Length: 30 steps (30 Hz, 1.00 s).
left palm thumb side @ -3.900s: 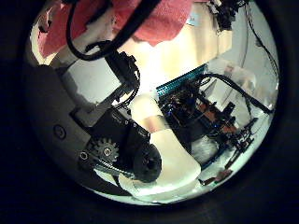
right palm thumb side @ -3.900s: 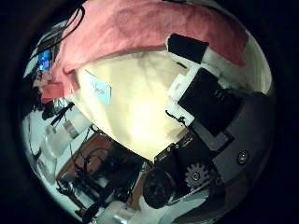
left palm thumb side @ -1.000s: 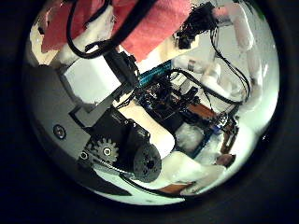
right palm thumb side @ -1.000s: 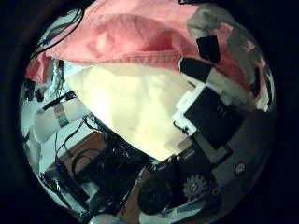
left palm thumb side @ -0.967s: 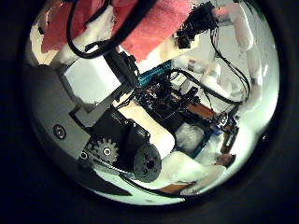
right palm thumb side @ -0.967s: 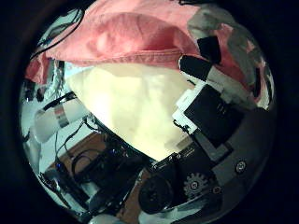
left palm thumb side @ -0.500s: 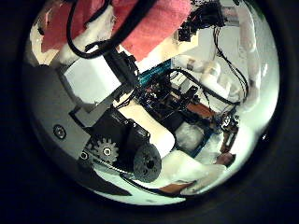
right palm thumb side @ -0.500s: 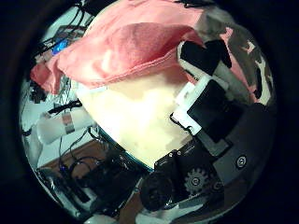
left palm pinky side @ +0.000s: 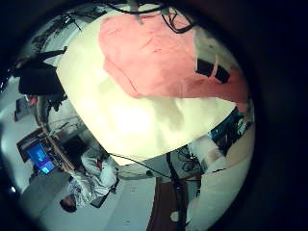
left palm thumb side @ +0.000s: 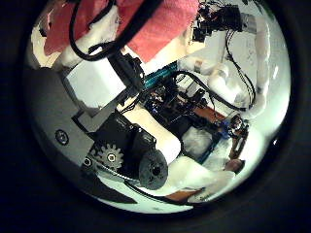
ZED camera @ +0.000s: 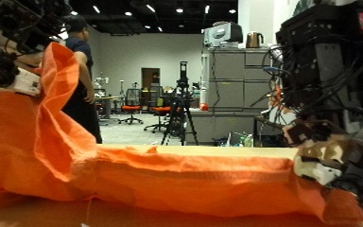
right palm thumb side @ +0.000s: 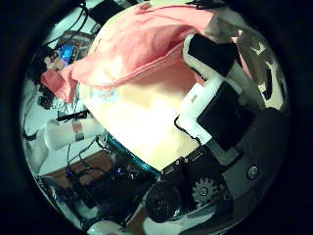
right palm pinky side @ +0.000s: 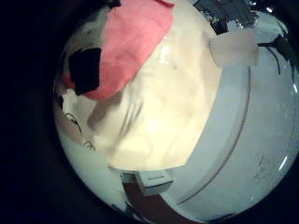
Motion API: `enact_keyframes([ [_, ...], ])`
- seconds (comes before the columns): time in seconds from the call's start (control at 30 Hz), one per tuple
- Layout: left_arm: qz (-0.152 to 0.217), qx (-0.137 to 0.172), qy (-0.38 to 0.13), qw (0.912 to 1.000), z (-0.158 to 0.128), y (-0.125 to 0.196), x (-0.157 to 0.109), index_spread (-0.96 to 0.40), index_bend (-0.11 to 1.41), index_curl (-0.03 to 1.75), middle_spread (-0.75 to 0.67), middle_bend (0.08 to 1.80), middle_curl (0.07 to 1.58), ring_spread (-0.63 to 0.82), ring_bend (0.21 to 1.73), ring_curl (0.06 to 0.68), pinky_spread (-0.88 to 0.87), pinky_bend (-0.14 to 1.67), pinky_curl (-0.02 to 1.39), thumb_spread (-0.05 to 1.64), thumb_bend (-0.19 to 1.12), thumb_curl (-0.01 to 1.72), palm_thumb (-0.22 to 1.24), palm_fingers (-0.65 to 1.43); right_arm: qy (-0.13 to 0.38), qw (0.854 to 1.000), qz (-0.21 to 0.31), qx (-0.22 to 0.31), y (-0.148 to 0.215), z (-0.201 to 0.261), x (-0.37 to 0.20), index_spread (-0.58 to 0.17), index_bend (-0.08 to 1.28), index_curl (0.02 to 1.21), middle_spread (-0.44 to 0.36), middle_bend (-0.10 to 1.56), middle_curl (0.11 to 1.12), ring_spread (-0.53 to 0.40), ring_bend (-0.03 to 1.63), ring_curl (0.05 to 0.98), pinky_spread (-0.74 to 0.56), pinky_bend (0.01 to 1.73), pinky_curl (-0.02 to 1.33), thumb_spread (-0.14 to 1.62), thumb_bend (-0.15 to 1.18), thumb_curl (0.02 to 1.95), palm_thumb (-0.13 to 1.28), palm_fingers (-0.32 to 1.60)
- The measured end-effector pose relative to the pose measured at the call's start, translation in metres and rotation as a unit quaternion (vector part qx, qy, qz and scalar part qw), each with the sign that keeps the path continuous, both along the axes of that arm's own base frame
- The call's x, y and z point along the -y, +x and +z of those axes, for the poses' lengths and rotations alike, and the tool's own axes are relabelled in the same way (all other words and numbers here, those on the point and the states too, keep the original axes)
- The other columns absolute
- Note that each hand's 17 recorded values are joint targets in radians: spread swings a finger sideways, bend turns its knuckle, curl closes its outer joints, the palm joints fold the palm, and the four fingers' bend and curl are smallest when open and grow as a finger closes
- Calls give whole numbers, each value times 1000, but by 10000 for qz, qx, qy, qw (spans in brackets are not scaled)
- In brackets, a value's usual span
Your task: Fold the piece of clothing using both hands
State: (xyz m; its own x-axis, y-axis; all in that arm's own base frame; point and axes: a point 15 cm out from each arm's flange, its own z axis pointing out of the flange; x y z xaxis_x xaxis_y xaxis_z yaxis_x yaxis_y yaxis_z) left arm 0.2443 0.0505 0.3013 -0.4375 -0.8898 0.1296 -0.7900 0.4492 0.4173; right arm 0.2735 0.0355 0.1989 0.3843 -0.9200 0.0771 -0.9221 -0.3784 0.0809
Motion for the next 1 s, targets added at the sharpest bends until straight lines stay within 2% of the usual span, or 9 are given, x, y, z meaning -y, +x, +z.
enact_keyframes([
  [0.17, -4, 37, -21, 10000, 2, 1, 2, -716, 192, 922, -543, 1054, 542, -615, 763, 435, -820, 642, 484, 1063, -19, 305, 746, 1127, -49, 9997, 15, -229, -30, -16, 11, -369, 374, 861, -177, 802, 865, -269, 1190, 693, -481, 956, 874, 1145, -51, 363, 530, 272],
  [0.2, -4, 42, -20, 10000, 2, 1, 2, -716, 192, 922, -543, 1054, 542, -615, 763, 435, -820, 642, 484, 1063, -19, 305, 746, 1127, -54, 9996, 30, -260, -35, -19, 12, -368, 368, 849, -169, 793, 859, -265, 1179, 688, -476, 927, 865, 1134, -50, 359, 519, 248],
  [0.23, -3, 61, -19, 10000, 4, 2, 1, -717, 192, 922, -543, 1054, 542, -615, 763, 436, -820, 642, 484, 1063, -19, 305, 746, 1127, -55, 9996, 41, -287, -40, -23, 12, -363, 387, 831, -152, 795, 847, -243, 1125, 670, -414, 787, 836, 1118, -46, 354, 505, 137],
  [0.3, -17, 76, -18, 10000, 5, 4, 2, -717, 192, 922, -543, 1054, 542, -615, 763, 436, -820, 642, 484, 1063, -19, 305, 746, 1127, -58, 9995, 53, -321, -47, -28, 14, -354, 389, 776, -125, 784, 816, -218, 1077, 632, -335, 645, 778, 1086, -36, 342, 485, 147],
  [0.43, -49, 77, -37, 10000, 6, 5, 5, -717, 192, 922, -542, 1054, 541, -615, 763, 436, -820, 641, 485, 1063, -19, 305, 746, 1127, -77, 9991, 94, -408, -59, -38, 16, -342, 394, 723, -92, 755, 776, -191, 1039, 596, -227, 513, 709, 1057, -28, 331, 477, 200],
  [0.57, -57, 102, -33, 9999, 10, 8, 6, -717, 191, 922, -542, 1054, 541, -615, 762, 436, -820, 645, 485, 1063, -19, 305, 746, 1129, -94, 9985, 189, -512, -66, -46, 15, -331, 377, 683, -78, 726, 745, -179, 1013, 576, -153, 456, 671, 1036, -28, 326, 475, 237],
  [0.7, -102, 51, -42, 9999, 10, 6, 9, -717, 191, 922, -542, 1054, 541, -615, 762, 436, -819, 649, 484, 1064, -20, 305, 743, 1128, -105, 9980, 269, -567, -69, -49, 13, -322, 357, 649, -73, 694, 715, -191, 921, 540, -135, 476, 653, 1026, -26, 322, 479, 256],
  [1.0, -96, 12, -69, 9999, 9, 3, 11, -717, 191, 922, -542, 1054, 540, -615, 762, 436, -817, 653, 481, 1063, -19, 306, 745, 1128, -116, 9968, 508, -612, -66, -48, 6, -312, 323, 591, -78, 614, 659, -206, 859, 498, -154, 455, 612, 1010, -25, 321, 493, 312],
])
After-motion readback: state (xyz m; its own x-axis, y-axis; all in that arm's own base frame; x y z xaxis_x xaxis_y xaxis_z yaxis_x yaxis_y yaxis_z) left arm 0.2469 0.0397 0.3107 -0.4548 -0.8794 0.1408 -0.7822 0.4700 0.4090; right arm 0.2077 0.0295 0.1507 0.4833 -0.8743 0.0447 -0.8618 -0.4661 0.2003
